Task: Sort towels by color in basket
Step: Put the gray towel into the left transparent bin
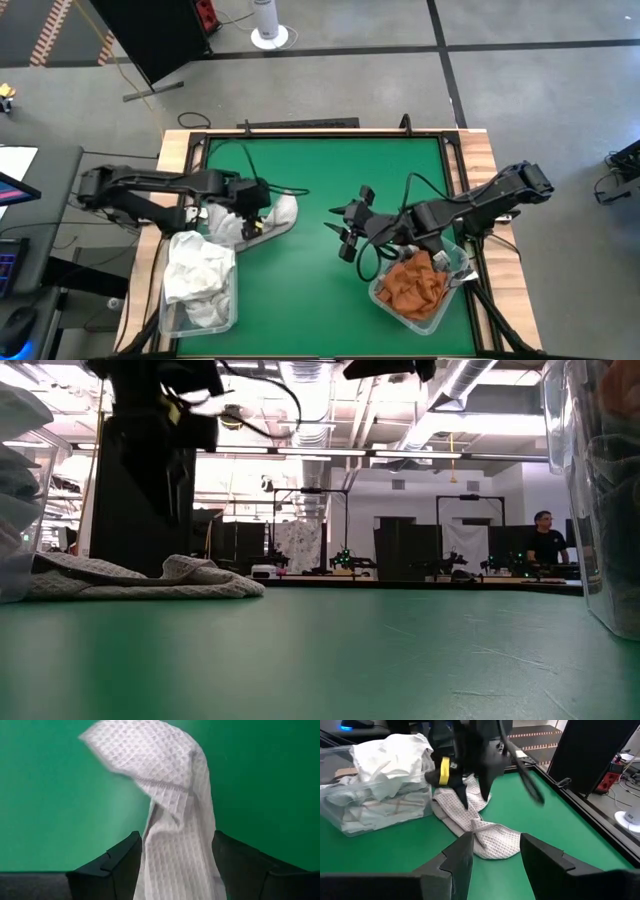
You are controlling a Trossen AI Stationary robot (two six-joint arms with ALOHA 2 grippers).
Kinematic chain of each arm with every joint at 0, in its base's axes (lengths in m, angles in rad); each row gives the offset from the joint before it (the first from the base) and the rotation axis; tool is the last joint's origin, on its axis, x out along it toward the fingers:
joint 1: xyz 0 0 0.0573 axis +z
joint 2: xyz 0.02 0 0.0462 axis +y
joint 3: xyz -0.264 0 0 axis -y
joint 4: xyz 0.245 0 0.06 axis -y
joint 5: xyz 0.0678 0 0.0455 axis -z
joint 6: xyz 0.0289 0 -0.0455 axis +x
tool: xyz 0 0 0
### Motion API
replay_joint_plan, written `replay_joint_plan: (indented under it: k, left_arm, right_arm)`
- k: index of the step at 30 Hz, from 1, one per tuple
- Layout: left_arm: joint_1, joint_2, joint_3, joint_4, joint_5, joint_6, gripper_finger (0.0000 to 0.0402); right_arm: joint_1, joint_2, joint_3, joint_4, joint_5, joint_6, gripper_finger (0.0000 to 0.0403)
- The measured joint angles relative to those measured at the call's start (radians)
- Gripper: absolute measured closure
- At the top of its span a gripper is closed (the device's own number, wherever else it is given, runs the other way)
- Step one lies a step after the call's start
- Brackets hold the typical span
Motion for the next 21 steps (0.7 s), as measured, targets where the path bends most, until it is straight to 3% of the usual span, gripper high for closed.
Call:
replay_joint_plan:
  k: [15,18,21]
  left_arm:
    - [0.008,0.305,-0.004,0.121,0.026,0.067,0.0178]
    - [0.008,0.322,-0.004,0.143,0.006,0.101,0.0207]
    - [0.006,0.321,-0.004,0.156,-0.011,0.133,0.0269]
  right_arm:
    - [0.018,0.0,0.0,-0.013,0.001,-0.002,0.0212]
    - [0.027,-0.008,0.0,-0.034,0.005,-0.002,0.0212]
    - [0.041,-0.021,0.0,-0.039,0.006,-0.002,0.0212]
